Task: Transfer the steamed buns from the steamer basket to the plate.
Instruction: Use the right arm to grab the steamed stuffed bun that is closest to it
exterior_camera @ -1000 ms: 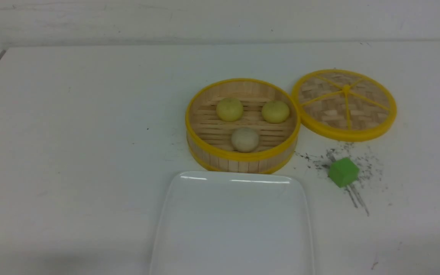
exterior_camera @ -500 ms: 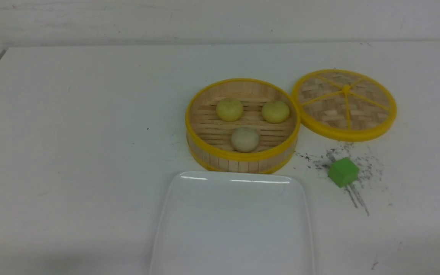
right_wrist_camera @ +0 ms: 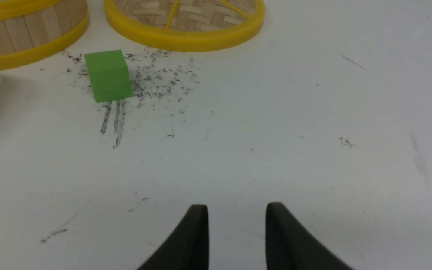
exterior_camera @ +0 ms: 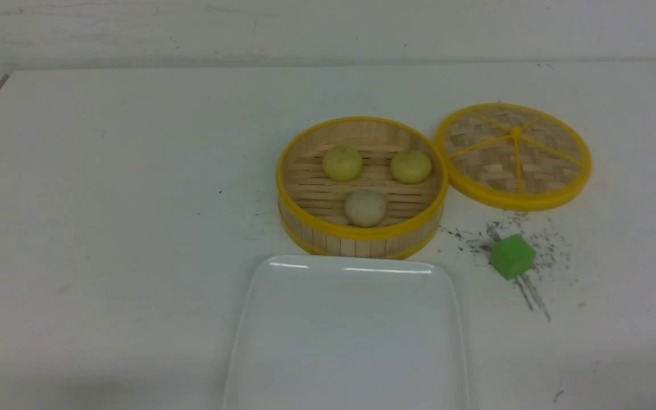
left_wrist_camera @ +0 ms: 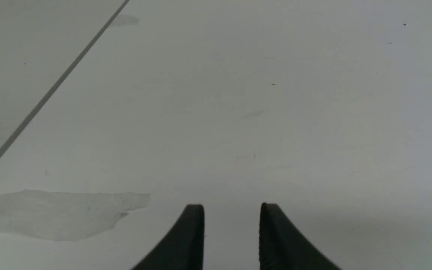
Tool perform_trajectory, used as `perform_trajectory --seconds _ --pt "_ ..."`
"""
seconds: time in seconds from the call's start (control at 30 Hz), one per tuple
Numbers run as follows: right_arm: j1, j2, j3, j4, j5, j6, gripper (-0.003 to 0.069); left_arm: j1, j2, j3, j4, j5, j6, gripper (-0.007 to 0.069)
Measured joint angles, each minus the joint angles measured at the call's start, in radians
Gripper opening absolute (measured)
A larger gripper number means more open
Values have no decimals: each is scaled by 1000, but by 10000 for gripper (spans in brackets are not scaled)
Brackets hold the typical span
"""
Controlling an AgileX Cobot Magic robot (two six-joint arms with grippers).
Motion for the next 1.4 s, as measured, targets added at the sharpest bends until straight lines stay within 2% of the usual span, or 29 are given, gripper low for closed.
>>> perform_trajectory --seconds 0.6,0.8,0.9,1.17,1.4 --pt "0 0 0 12 -4 5 242 0 0 0 0 0 0 240" --pt "0 0 -26 138 -15 86 242 0 0 0 0 0 0 240" --pt "0 0 -119 220 -3 117 242 0 0 0 0 0 0 240" --pt "0 0 -389 285 111 118 242 0 0 0 0 0 0 240" --pt "0 0 -438 368 35 119 242 0 0 0 0 0 0 240"
